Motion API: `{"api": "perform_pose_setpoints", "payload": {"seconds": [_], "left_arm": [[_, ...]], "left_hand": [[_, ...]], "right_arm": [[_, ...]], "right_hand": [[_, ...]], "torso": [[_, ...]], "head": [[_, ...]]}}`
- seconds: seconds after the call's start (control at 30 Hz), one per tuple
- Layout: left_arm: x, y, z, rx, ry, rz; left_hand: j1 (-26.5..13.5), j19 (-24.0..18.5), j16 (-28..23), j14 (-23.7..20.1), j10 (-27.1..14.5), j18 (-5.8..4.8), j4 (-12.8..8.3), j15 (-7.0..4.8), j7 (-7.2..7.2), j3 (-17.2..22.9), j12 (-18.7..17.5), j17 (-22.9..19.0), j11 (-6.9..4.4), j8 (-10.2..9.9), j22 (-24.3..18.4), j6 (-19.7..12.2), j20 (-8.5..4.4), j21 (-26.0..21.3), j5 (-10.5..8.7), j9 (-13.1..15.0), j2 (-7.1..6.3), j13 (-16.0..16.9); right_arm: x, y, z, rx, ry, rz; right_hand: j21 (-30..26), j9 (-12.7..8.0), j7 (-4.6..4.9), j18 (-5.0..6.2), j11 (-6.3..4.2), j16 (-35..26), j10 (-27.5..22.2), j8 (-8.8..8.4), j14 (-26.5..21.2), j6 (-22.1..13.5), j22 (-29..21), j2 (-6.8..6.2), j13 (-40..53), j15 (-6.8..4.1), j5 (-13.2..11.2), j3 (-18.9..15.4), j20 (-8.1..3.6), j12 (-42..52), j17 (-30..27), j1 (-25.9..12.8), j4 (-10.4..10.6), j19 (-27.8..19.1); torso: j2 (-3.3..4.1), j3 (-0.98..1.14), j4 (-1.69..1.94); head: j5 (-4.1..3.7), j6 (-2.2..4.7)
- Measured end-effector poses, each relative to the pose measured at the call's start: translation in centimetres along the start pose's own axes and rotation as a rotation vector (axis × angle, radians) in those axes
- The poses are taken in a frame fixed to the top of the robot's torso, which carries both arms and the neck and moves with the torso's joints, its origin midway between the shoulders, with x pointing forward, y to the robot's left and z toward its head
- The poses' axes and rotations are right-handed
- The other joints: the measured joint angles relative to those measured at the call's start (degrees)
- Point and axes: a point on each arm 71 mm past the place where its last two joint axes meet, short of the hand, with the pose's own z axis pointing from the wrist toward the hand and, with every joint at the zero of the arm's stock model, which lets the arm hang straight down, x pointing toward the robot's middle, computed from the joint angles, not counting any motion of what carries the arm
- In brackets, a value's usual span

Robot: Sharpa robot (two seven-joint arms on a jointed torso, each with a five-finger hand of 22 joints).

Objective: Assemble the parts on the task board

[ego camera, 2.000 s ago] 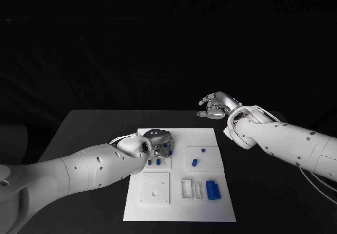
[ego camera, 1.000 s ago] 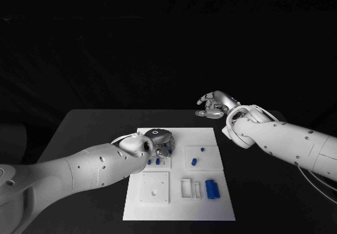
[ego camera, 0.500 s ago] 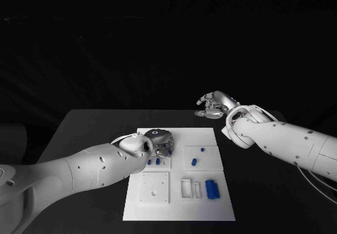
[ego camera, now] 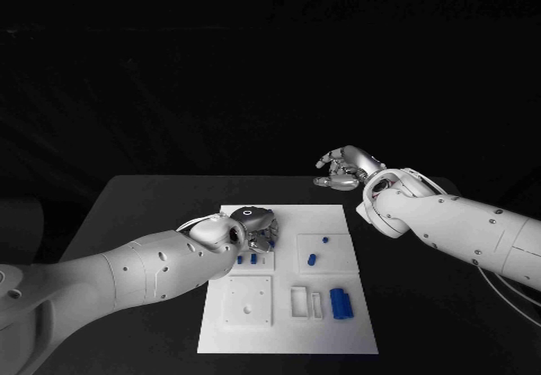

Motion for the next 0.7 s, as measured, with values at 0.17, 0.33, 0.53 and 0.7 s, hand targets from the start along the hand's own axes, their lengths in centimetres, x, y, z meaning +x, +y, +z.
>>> {"api": "perform_pose_setpoints", "payload": {"seconds": [0.17, 0.33, 0.53, 0.7], "left_arm": [[0.1, 0.1, -0.3, 0.001, -0.009, -0.005], [0.1, 0.4, -0.8, -0.002, -0.022, -0.015], [-0.6, 0.7, -1.2, -0.007, -0.054, -0.048], [-1.5, 1.0, -1.7, -0.011, -0.082, -0.084]], "left_hand": [[0.07, 0.49, 0.00, 0.27, 0.30, -0.03, 0.00, -0.09, 0.06, 0.00, 0.00, 0.00, -0.10, 0.00, 0.00, 0.26, -0.31, 0.22, 0.25, -0.09, 0.07, -0.01], [0.07, 0.50, 0.00, 0.28, 0.30, -0.06, 0.12, -0.09, -0.02, 0.13, 0.00, -0.01, -0.10, 0.36, -0.01, 0.39, -0.32, 0.22, 0.25, -0.12, 0.07, 0.04], [0.07, 0.58, 0.00, 0.40, 0.30, -0.06, 0.12, -0.21, -0.02, 0.13, -0.01, -0.01, -0.10, 0.39, -0.01, 0.39, -0.24, 0.22, 0.58, -0.11, 0.06, 0.04], [0.10, 0.59, 0.00, 0.59, 0.50, -0.07, 0.12, -0.18, -0.02, 0.12, -0.01, -0.01, -0.30, 0.38, -0.02, 0.39, -0.22, 0.22, 0.59, -0.11, 0.03, 0.03]], "right_arm": [[0.0, -0.1, 0.0, 0.001, -0.001, -0.001], [-0.1, -0.2, 0.0, 0.003, -0.002, -0.002], [-0.2, -0.3, 0.0, 0.006, -0.003, -0.003], [-0.2, -0.3, 0.0, 0.006, -0.003, -0.003]], "right_hand": [[0.00, 0.00, -0.01, 0.00, 0.00, 0.00, 0.00, 0.00, 0.00, 0.01, 0.00, 0.00, -0.06, 0.00, 0.22, 0.00, 0.00, 0.00, 0.00, 0.00, 0.00, 0.00], [-0.15, 0.00, -0.03, 0.01, 0.00, 0.00, 0.00, 0.00, 0.00, 0.02, 0.00, 0.00, -0.06, 0.00, 0.45, 0.00, 0.00, 0.00, 0.00, 0.00, 0.00, 0.00], [-0.23, -0.01, -0.11, 0.00, 0.00, 0.00, 0.00, 0.00, 0.00, 0.08, 0.05, 0.00, -0.12, 0.00, 0.45, 0.00, 0.00, 0.00, 0.00, 0.00, 0.00, 0.00], [-0.23, -0.01, -0.11, 0.00, 0.00, 0.00, 0.00, 0.00, 0.00, 0.08, 0.05, 0.00, -0.12, 0.00, 0.45, 0.00, 0.00, 0.00, 0.00, 0.00, 0.00, 0.00]], "torso": [[0.00, 0.00, -0.01], [-0.01, 0.00, -0.02], [-0.04, -0.01, 0.02], [-0.05, -0.01, 0.08]], "head": [[0.04, 0.07], [0.10, 0.21], [0.13, 0.41], [0.20, 0.50]]}}
